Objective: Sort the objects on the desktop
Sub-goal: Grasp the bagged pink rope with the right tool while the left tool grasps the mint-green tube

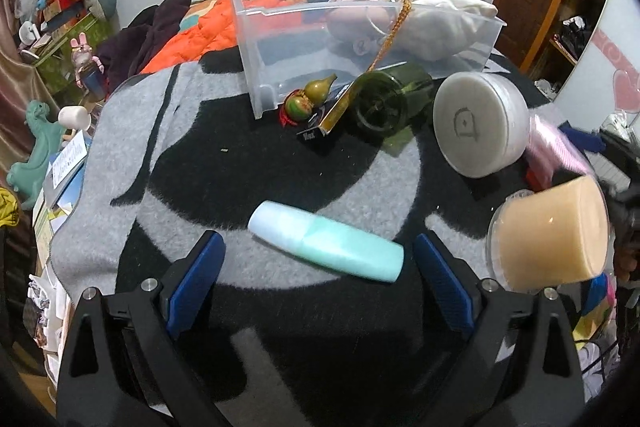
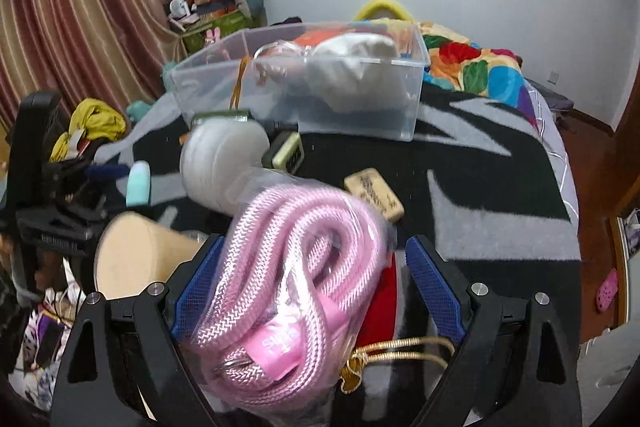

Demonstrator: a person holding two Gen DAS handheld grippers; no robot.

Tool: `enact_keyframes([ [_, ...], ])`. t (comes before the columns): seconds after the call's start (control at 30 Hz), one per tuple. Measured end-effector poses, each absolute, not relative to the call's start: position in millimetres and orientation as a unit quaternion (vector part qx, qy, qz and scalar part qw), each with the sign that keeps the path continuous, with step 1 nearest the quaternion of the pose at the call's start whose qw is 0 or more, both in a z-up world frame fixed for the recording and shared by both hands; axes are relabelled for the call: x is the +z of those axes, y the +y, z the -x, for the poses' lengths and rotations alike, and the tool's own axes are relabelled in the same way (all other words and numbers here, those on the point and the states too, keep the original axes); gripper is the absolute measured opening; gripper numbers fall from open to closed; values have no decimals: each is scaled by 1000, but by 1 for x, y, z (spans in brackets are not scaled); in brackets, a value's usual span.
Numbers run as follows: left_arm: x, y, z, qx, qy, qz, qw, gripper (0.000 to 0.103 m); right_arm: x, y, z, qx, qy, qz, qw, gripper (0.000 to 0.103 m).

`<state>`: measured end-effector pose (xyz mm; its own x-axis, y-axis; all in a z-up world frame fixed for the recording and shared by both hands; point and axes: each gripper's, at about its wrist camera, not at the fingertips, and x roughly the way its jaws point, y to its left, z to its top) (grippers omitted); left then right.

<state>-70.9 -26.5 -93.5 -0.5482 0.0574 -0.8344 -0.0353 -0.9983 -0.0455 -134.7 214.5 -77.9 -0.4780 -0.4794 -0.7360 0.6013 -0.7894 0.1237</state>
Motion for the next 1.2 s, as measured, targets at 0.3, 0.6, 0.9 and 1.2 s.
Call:
enact_keyframes([
  [0.3,-90,-3,79,888,3,455,62,96,-86,211,120,-851,120,-387,334,69],
  [0.6,-91,-4,92,885,-2,461,59,75,-83,214,118,-859,110,-370,335,63],
  [0.9,-93,-16,80,884,2,465,53,60,-59,245,132,-878,42,-351,323,62],
  [1.2,-88,1,87,896,46,440,18,17,-48,258,138,-885,8,-341,318,62],
])
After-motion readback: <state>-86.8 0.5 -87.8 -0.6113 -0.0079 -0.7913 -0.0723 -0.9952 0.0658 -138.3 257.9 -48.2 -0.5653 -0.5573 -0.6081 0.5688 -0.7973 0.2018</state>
